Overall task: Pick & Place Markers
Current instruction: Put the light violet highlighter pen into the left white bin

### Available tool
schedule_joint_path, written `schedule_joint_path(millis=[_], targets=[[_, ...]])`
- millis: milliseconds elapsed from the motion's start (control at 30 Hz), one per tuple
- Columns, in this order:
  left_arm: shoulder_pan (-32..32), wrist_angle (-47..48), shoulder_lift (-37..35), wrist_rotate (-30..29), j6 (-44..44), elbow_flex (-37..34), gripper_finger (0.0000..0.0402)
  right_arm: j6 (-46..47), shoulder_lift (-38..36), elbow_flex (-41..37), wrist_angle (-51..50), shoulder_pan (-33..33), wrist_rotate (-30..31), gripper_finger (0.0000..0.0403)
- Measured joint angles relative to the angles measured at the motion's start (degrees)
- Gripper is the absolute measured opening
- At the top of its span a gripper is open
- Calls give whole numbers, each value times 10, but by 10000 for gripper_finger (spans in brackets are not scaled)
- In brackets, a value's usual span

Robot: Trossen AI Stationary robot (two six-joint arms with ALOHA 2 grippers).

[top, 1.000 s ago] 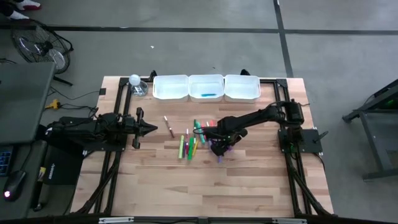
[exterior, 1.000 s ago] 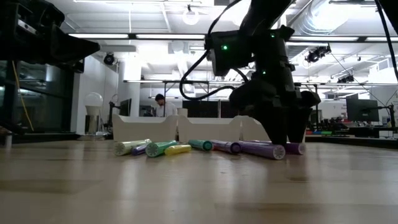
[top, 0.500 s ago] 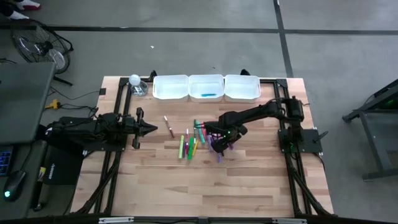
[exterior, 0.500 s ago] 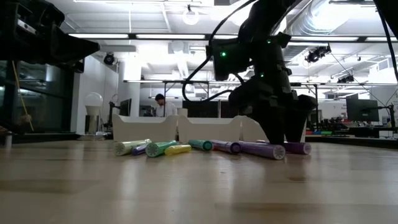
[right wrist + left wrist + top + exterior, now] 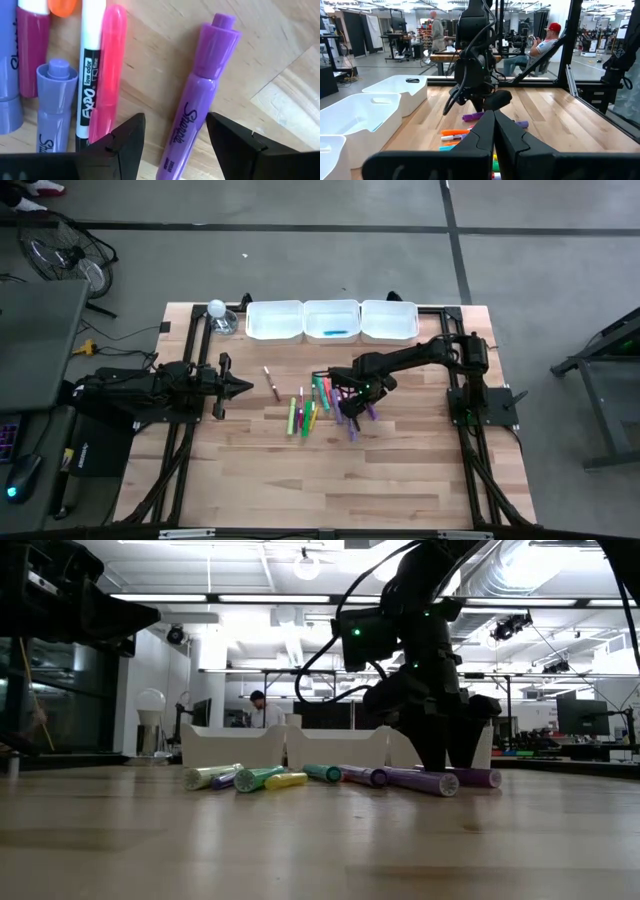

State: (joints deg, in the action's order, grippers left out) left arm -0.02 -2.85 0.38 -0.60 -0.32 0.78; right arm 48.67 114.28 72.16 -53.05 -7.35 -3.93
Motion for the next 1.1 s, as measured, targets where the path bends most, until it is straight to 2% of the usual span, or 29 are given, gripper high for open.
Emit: schedule_joint_path(millis=[733, 1100], targets=[[0, 0, 0, 0, 0, 0, 1, -12, 0, 0, 0, -2, 22, 65], [0, 0, 0, 0, 0, 0, 1, -51, 0, 0, -2, -2, 21, 64]])
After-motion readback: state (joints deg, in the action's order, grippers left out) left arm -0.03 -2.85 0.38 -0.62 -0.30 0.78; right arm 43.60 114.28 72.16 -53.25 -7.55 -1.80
